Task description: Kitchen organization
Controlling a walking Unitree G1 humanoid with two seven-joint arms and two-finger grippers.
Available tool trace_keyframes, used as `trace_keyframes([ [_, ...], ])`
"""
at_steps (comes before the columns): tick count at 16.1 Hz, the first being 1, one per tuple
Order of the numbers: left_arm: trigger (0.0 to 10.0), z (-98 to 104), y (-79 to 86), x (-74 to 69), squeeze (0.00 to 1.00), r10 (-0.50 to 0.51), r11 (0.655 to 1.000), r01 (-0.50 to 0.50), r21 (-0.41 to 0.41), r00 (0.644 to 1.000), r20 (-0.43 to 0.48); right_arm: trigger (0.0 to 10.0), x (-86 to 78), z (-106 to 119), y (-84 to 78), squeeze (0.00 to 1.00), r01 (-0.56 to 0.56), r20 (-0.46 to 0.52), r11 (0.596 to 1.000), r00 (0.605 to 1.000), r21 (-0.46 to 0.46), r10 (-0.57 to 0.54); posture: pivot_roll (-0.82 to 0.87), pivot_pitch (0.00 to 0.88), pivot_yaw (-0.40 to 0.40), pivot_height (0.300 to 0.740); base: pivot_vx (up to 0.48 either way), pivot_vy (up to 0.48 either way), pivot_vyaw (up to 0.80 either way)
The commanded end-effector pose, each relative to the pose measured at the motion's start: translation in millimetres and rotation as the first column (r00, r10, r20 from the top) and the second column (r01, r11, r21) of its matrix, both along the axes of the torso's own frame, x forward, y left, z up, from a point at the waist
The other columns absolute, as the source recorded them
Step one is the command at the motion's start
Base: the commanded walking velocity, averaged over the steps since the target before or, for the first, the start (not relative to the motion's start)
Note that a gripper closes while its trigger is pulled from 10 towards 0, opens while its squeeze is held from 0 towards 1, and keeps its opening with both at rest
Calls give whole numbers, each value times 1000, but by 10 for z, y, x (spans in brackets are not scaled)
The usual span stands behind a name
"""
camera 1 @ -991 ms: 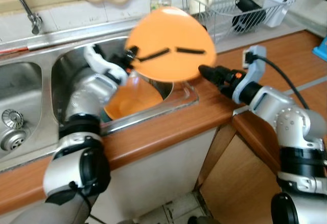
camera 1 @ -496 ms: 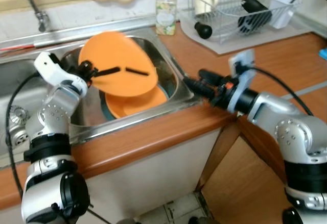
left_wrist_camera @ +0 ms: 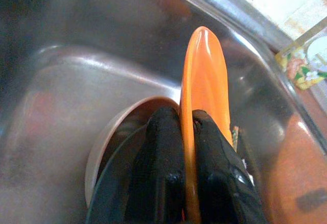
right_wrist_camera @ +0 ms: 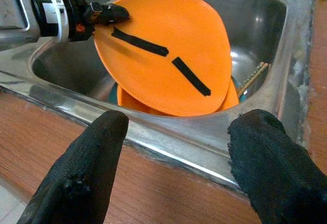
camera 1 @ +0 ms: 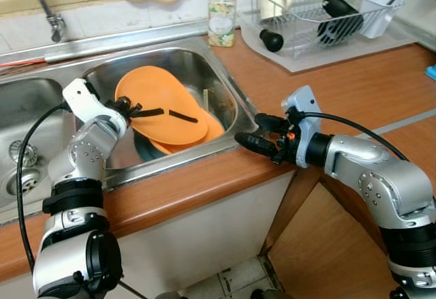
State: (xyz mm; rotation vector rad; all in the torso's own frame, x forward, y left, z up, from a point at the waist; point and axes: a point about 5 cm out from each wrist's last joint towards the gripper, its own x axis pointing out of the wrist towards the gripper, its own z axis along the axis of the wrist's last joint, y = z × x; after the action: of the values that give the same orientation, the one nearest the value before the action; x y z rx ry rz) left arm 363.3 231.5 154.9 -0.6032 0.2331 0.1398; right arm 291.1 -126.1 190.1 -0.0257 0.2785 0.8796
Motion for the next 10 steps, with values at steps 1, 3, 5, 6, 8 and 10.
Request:
trace_keyframes([
  [1, 0, 101, -9, 37, 0, 3, 1000, -4, 24, 1000, 12, 10000, -25, 9, 13, 0, -6, 24, 1000, 1000, -15, 6, -141, 0, 61, 740, 0, 0, 0],
  [3, 5882, 65, -21, 33, 0, -4, 998, 5, 60, 1000, -26, 10000, -25, 1, 20, 0, -1, 29, 1000, 1000, -14, 2, -139, 0, 59, 740, 0, 0, 0],
  [5, 10000, 46, -29, 18, 1000, -14, 995, 18, 97, 999, -43, 10000, -24, -1, 38, 706, 3, 37, 1000, 999, -3, -3, -138, 0, 60, 740, 0, 0, 0],
  [6, 10000, 46, -13, 0, 1000, -11, 990, 18, 140, 999, -48, 10000, -8, 1, 37, 1000, 22, 45, 1000, 999, 3, -22, -138, 0, 61, 740, 0, 0, 0],
  [8, 10000, 54, 22, -21, 1000, 21, 985, -12, 172, 999, -47, 10000, 6, -7, 29, 1000, 42, 46, 999, 998, 3, -42, -138, 0, 62, 740, 0, 0, 0],
  [10, 10000, 64, 57, -63, 1000, 13, 970, 0, 242, 998, -54, 10000, 21, -48, -9, 1000, 88, 7, 996, 996, 16, -88, -136, 0, 62, 740, 0, 0, 0],
])
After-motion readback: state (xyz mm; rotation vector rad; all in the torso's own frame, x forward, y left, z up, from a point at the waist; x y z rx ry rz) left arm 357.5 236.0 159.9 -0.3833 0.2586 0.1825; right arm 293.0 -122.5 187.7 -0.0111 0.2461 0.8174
